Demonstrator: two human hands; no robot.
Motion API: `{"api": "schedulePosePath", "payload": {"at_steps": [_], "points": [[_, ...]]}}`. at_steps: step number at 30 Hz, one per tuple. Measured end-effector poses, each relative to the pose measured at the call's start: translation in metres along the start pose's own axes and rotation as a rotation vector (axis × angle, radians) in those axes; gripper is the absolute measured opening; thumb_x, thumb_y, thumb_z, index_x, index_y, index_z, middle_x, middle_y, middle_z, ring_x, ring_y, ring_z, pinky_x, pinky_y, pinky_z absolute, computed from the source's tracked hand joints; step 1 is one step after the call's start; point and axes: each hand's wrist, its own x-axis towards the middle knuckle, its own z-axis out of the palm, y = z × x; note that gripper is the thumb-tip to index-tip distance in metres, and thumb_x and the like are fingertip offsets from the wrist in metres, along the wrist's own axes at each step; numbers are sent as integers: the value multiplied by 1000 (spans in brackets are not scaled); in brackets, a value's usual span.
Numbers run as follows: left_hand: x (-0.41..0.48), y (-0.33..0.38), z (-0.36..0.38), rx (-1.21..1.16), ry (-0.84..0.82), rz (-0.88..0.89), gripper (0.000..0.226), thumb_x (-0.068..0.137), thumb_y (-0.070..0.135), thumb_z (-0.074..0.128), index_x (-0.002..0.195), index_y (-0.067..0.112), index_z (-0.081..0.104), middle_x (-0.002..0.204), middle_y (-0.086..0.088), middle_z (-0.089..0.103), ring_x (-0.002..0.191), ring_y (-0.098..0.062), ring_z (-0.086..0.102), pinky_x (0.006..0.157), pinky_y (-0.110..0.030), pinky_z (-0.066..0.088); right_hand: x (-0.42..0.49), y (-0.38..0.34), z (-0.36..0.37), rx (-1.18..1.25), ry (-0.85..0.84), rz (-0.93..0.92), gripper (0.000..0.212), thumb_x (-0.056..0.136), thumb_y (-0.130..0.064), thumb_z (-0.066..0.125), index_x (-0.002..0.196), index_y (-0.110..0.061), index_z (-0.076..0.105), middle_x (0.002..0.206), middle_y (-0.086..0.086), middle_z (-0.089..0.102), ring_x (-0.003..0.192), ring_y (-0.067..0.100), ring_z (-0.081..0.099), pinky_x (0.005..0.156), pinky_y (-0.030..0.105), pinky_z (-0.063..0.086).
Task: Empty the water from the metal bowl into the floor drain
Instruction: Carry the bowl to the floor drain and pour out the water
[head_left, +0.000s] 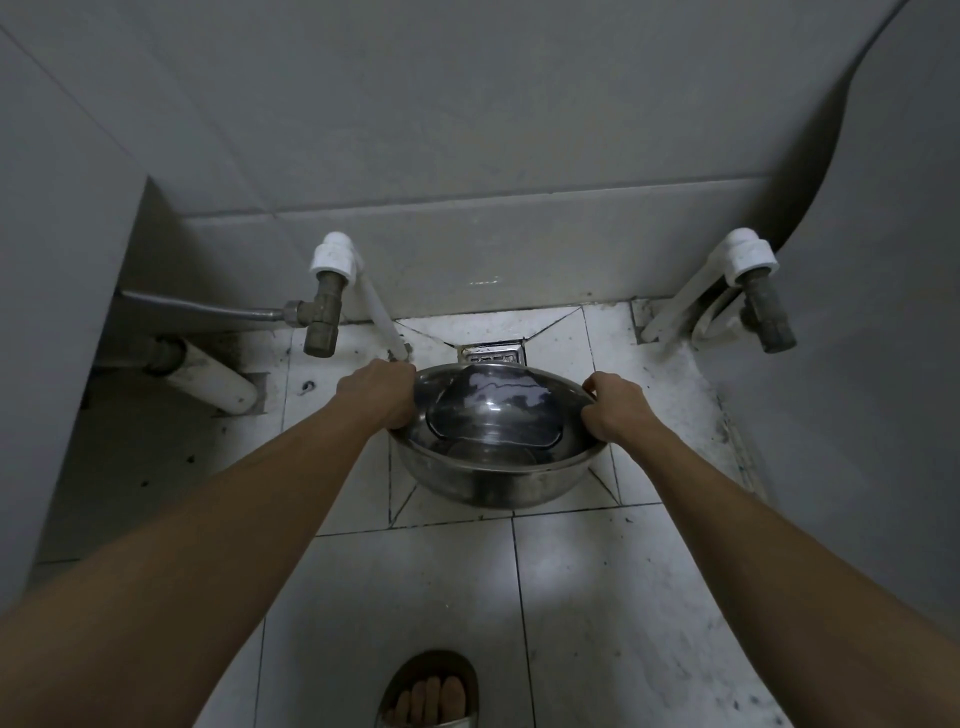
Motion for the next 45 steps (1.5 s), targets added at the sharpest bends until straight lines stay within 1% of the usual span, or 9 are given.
{"api": "schedulePosePath", "payload": {"at_steps": [4,9,14,23,26,31,38,43,45], "points": [[0,0,0,1,-3,4,35,89,22,56,123,13,55,118,-11,62,106,-27,60,94,-40,50,-1,-1,-1,-2,-10,-4,32,88,-10,55,119,-8,54,117,14,60,106,27,58,89,36,50],[0,0,0,19,5,2,37,89,20,56,125,13,54,120,-11,61,107,-27,60,93,-40,50,-2,-2,-2,-10,-6,1,32,88,-9,53,120,-7,54,119,15,59,107,28,58,88,36,50],[0,1,-1,29,-3,8,38,89,20,56,126,13,54,122,-11,61,109,-27,60,95,-41,50,-3,-3,-4,-12,-7,13,34,88,-8,52,122,-8,54,121,15,58,109,29,57,91,38,51],[-2,0,-3,37,-7,24,35,89,23,56,123,12,55,119,-11,61,105,-26,61,92,-39,51,-2,-5,-5,-1,-20,16,32,88,-9,54,120,-8,55,118,14,59,106,27,58,91,38,52],[-2,1,-4,44,-10,27,36,90,22,55,125,11,54,121,-12,60,107,-27,60,94,-40,50,-2,-5,-6,-3,-18,16,32,89,-9,53,121,-8,54,118,15,59,106,27,59,90,37,51],[-2,2,-4,55,-12,27,37,91,21,52,126,10,54,123,-13,59,109,-28,59,93,-39,50,0,-5,-7,-6,-23,6,33,89,-9,53,122,-7,55,119,16,60,107,29,59,92,39,52],[-3,3,-6,51,-24,20,36,91,21,52,125,9,54,122,-14,59,107,-28,59,90,-37,50,-1,-8,-10,-15,-30,-5,34,89,-8,53,124,-6,55,121,16,59,108,28,58,89,36,49],[-2,3,-7,32,-32,23,36,92,20,52,125,8,55,122,-13,59,106,-26,61,90,-35,51,-1,-9,-12,-15,-29,4,33,89,-8,53,121,-6,56,117,16,60,104,28,60,89,37,53],[-2,3,-7,25,-34,24,36,93,18,51,126,7,54,124,-14,58,107,-27,60,90,-35,51,-1,-10,-14,-12,-33,4,33,89,-7,52,122,-5,56,118,16,60,105,28,59,88,36,52]]}}
